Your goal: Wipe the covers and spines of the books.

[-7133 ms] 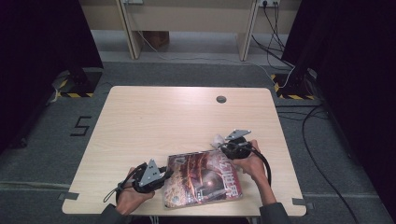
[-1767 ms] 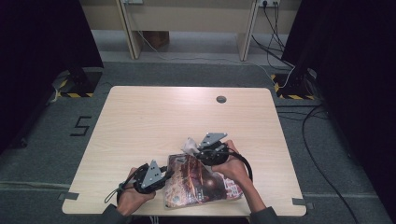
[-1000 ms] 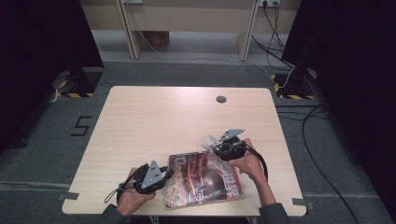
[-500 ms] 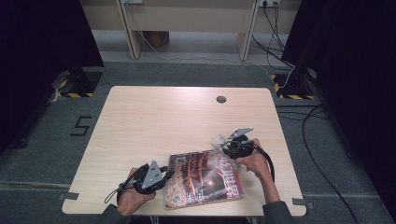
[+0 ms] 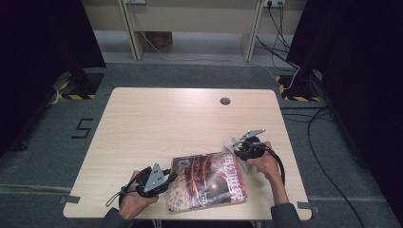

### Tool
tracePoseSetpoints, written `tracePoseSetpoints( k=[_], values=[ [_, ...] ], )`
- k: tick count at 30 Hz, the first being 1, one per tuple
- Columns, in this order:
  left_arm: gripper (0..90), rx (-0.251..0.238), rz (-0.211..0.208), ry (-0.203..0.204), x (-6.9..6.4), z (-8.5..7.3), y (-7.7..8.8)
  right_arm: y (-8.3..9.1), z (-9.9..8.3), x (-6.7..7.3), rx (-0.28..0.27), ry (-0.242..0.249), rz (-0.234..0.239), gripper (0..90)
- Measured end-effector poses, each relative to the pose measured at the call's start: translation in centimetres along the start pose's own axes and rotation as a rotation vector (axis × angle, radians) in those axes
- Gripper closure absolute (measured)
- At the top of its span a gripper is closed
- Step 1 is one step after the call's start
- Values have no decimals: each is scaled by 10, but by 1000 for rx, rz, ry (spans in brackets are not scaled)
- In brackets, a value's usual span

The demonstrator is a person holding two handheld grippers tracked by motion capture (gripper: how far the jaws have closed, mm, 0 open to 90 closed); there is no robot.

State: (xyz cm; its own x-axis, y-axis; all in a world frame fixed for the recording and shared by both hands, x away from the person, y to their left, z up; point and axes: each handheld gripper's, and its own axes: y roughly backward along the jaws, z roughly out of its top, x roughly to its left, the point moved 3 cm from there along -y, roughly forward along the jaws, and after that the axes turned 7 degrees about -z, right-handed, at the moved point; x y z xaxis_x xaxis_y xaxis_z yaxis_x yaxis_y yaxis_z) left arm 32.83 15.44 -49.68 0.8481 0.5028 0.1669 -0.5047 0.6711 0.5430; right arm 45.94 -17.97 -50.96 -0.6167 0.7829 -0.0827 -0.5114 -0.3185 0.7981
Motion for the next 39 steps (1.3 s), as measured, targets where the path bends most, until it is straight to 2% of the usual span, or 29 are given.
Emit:
tracePoseSetpoints(
  k=[10,18,29,39],
  values=[
    [731,1,-2,2,0,0,0,2,2,5,-4,39,9,770],
    [731,2,-3,2,0,0,0,5,11,18,-25,76,34,767],
    [728,3,-2,5,1,-1,0,13,26,47,-67,127,73,764],
    [727,3,-1,5,1,-1,0,24,45,84,-126,209,114,764]
  ],
)
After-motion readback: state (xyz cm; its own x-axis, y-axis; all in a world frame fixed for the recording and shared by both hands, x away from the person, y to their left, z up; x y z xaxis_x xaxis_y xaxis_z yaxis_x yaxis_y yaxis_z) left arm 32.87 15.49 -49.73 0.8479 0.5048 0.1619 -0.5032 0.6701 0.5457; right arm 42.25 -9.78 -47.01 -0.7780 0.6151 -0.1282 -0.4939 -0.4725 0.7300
